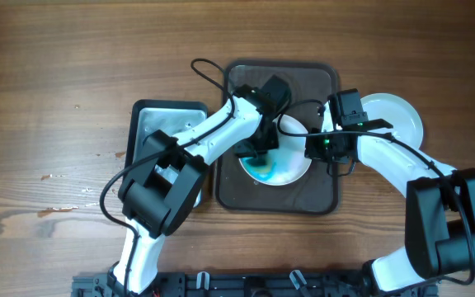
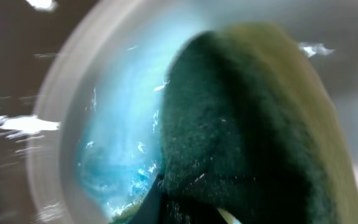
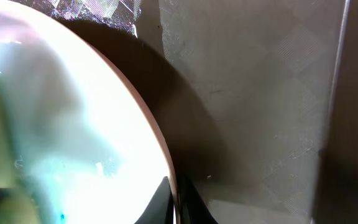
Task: Clean dirty plates on tray and stack at the side
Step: 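Scrub the blue-stained plate with the sponge in the left gripper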
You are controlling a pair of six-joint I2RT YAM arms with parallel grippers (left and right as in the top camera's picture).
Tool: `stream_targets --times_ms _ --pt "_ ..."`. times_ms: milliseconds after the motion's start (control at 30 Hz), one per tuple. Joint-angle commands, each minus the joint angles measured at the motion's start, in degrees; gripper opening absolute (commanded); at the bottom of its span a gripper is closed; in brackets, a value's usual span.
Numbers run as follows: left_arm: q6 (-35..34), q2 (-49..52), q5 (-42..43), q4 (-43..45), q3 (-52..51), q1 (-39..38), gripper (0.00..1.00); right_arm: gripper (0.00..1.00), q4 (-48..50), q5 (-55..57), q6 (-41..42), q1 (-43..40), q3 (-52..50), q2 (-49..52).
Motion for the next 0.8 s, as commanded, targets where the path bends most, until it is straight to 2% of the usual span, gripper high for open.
stream_targets --times_ms 0,100,167,233,267,367,600,767 --pt "0.6 2.5 -22.1 -5.3 -2.5 2.8 0.04 0.04 -0.6 5.8 0.6 -0.2 -0.6 0.9" --pt "4.0 2.5 -18.5 -2.1 -2.5 3.3 0.04 0.04 -0.9 5.8 0.6 -0.2 -0.6 0.9" --pt "5.3 2.5 -10.2 1.4 -2.5 3.3 0.04 0.04 -1.2 5.8 0.6 -0.2 -0.6 0.9" --pt "5.3 2.5 1.2 5.6 -2.5 3.1 0.04 0.04 -1.5 5.8 0.4 -0.2 -0.6 0.9" --pt "5.3 2.6 10.5 9.4 -2.5 3.0 0.04 0.04 -1.8 5.7 0.5 -0.2 -0.6 0.9" --pt "5.2 2.7 24.0 17.3 -2.5 1.7 0.04 0.04 -2.1 5.7 0.5 -0.1 -0.6 0.9" --pt "4.9 3.7 25.7 24.8 -2.5 -3.0 0.04 0.04 -2.3 5.6 0.5 -0.1 -0.6 0.9" --pt "5.1 5.8 25.2 20.0 -2.5 -2.2 0.04 0.04 -2.4 5.6 0.4 -0.1 -0.6 0.9"
